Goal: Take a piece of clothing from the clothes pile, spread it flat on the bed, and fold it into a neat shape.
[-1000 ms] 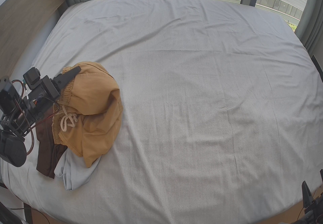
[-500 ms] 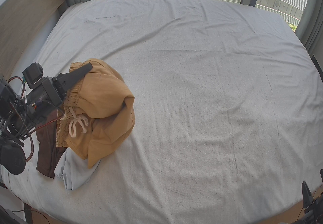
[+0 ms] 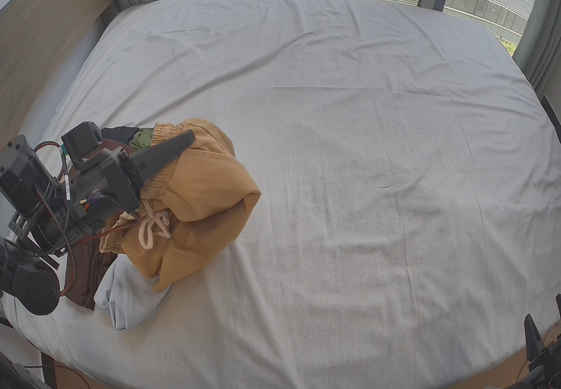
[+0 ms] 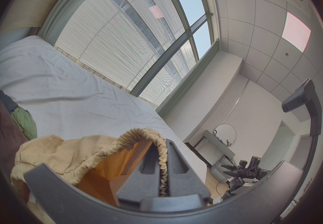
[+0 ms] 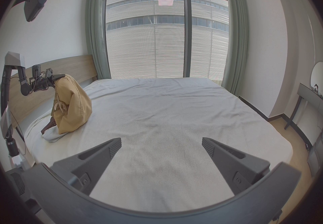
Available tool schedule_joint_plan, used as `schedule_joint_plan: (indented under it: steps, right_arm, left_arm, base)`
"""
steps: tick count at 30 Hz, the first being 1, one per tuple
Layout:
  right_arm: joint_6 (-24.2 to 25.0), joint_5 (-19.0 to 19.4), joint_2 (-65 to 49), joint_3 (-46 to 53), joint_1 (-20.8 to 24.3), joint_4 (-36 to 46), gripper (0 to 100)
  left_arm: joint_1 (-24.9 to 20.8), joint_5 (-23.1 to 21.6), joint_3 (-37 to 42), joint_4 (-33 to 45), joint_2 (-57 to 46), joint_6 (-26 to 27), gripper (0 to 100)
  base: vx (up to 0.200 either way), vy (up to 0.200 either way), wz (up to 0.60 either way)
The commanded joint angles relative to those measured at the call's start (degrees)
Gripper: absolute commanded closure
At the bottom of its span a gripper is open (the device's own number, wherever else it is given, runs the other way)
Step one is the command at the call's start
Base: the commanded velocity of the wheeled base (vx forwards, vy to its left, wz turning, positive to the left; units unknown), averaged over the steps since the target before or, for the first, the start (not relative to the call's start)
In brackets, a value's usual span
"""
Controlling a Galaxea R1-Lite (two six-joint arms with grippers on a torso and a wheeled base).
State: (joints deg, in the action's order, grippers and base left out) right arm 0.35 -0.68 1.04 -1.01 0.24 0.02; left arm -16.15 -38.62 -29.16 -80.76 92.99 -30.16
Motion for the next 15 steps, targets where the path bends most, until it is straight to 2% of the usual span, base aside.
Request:
schedule_joint_plan:
  steps: [1,5,10,15]
  right_arm:
    - [0.0,0.0,-0.7,1.0,0.0,0.0,0]
    - [0.0,0.0,-0.7,1.0,0.0,0.0,0]
    - [0.0,0.0,-0.6,1.0,-0.1,0.0,0]
    - [0.0,0.0,-0.7,1.0,-0.1,0.0,0]
  left_arm:
    - [-3.1,1.3,1.7,-0.1,0.4,1.4,100]
    - [-6.9,4.9,1.3,-0.1,2.1,4.8,100]
    - [-10.5,7.1,-2.5,-0.3,4.7,4.3,100]
    - [-13.2,7.2,-5.6,-2.1,6.2,3.0,100]
  base:
    - [0.0,0.0,0.0]
    - [0.0,0.0,0.0]
    - [0.0,0.0,0.0]
    - [0.0,0.0,0.0]
